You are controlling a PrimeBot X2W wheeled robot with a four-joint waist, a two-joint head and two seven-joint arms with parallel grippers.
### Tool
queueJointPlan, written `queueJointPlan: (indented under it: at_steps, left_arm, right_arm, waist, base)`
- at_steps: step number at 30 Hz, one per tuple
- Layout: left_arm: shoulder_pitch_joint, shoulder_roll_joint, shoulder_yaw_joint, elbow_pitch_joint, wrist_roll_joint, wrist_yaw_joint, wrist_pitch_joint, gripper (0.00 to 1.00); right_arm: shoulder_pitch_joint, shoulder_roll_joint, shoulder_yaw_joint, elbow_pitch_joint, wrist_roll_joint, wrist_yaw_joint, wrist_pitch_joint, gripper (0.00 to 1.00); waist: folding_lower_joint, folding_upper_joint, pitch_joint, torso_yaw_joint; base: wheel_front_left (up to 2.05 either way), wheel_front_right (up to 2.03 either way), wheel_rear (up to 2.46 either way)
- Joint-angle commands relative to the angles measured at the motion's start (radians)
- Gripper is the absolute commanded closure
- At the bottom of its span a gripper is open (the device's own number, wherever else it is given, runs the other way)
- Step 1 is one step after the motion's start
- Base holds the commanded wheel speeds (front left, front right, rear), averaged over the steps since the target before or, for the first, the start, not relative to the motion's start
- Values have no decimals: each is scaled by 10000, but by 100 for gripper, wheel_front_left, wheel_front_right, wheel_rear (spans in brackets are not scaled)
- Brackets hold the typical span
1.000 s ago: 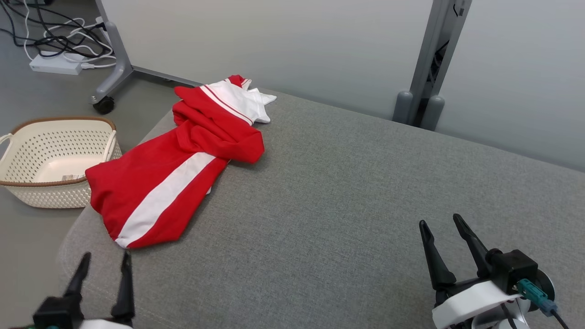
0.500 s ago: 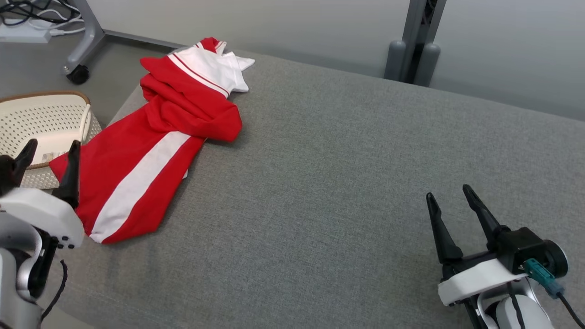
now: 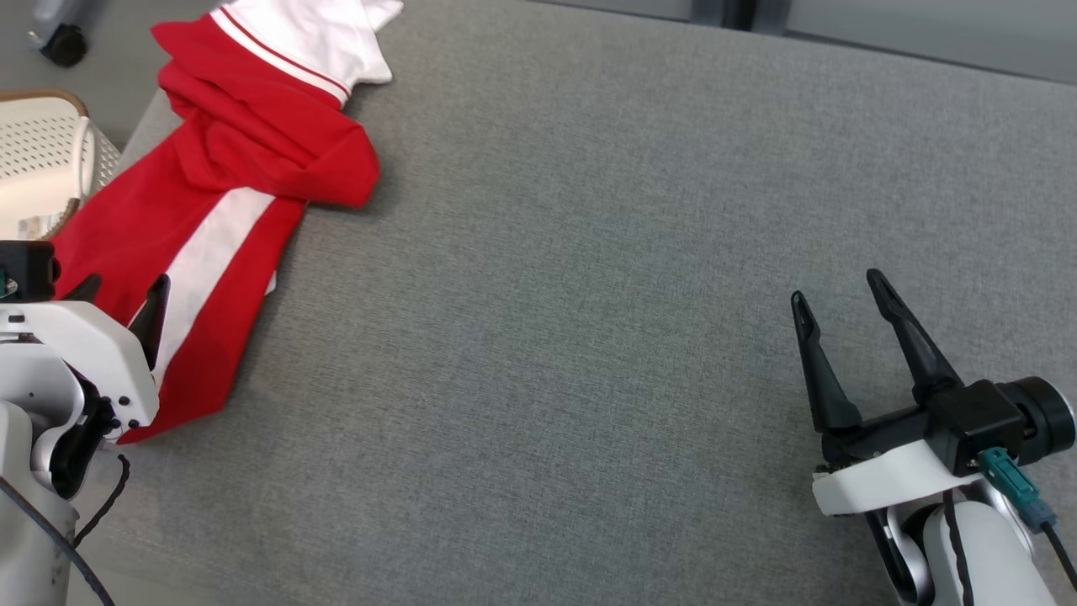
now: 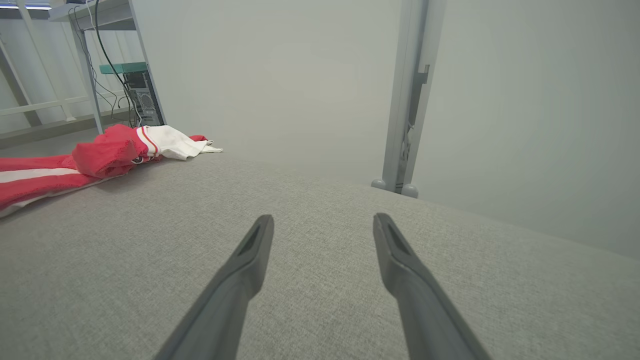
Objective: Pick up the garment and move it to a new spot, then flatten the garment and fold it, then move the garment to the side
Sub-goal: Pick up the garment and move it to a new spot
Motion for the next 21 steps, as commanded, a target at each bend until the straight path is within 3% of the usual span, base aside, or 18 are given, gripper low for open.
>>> queueJointPlan:
  at_steps: [1, 17, 18, 19, 20, 21]
  left_arm:
    - [-296, 77, -61, 228, -157, -47, -66, 0]
    - [-1186, 195, -1027, 2728, -855, -62, -856, 0]
    - [-1231, 193, -1090, 2897, -847, -62, -950, 20]
    - [-1271, 191, -1148, 3113, -860, -62, -1023, 57]
    - [-1297, 169, -1226, 3279, -887, -62, -1076, 75]
    - [-1315, 154, -1312, 3446, -919, -63, -1127, 99]
  right_arm:
    - [-94, -69, -37, -174, -137, 1, -49, 0]
    - [123, -68, -54, -1337, -472, 1, 272, 0]
    - [136, -69, -52, -1357, -475, 1, 279, 0]
    - [154, -69, -52, -1365, -479, 1, 280, 0]
    - [170, -68, -45, -1372, -480, 1, 280, 0]
    - [183, -68, -50, -1371, -481, 1, 282, 0]
  waist:
    - [0, 0, 306, -174]
    - [0, 0, 936, -627]
    - [0, 0, 945, -647]
    - [0, 0, 946, -663]
    - [0, 0, 940, -675]
    - [0, 0, 928, -681]
  base:
    - [0, 0, 0]
    - [0, 0, 0]
    - [0, 0, 0]
    - [0, 0, 0]
    - [0, 0, 0]
    - [0, 0, 0]
